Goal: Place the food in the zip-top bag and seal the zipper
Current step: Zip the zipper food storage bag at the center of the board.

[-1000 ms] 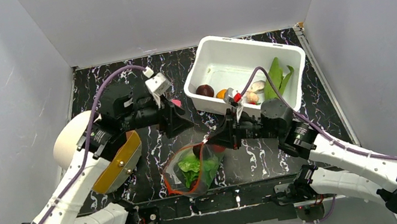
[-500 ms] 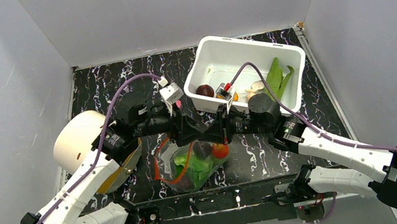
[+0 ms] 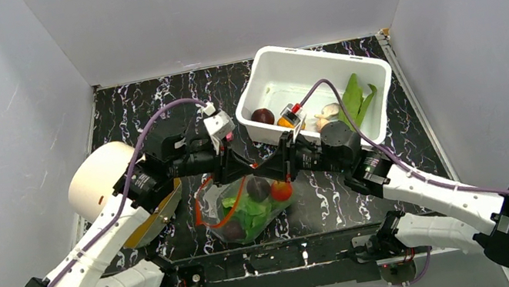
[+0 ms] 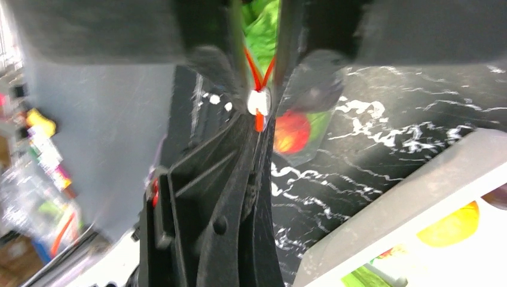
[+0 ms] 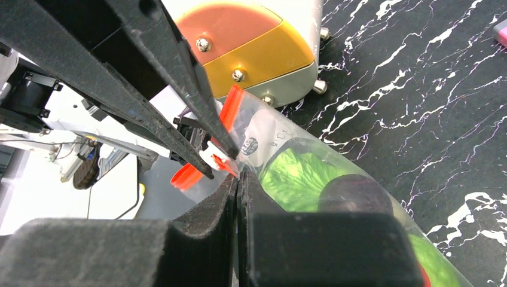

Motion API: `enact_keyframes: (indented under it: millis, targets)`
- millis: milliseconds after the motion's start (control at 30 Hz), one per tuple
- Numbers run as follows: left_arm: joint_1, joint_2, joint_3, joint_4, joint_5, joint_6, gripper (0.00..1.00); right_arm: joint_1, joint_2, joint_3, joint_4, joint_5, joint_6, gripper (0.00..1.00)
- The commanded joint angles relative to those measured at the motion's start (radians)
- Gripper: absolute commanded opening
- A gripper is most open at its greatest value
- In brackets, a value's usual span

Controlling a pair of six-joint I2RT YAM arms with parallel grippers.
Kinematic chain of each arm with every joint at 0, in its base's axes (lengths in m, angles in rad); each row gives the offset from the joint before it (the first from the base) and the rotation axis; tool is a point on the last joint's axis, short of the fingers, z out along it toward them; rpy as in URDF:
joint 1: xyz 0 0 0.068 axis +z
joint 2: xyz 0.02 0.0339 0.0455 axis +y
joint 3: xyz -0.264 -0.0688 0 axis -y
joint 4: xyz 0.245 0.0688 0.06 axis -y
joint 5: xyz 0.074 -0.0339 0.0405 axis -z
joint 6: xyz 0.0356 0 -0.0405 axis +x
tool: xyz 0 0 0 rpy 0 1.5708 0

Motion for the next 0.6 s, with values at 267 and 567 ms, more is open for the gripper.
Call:
enact_keyframes:
  millis: [267,567]
  targets:
    - [-0.006,-0.034,0.014,-0.016,0.007,0.087,0.07,-0.005,0.019,0.042,0.108,-0.004,0.033,0.00]
    - [-0.005,-0.074,-0.030,0.016,0.107,0.154,0.00,-0.005,-0.011,0.033,0.092,-0.002,-0.014,0.00]
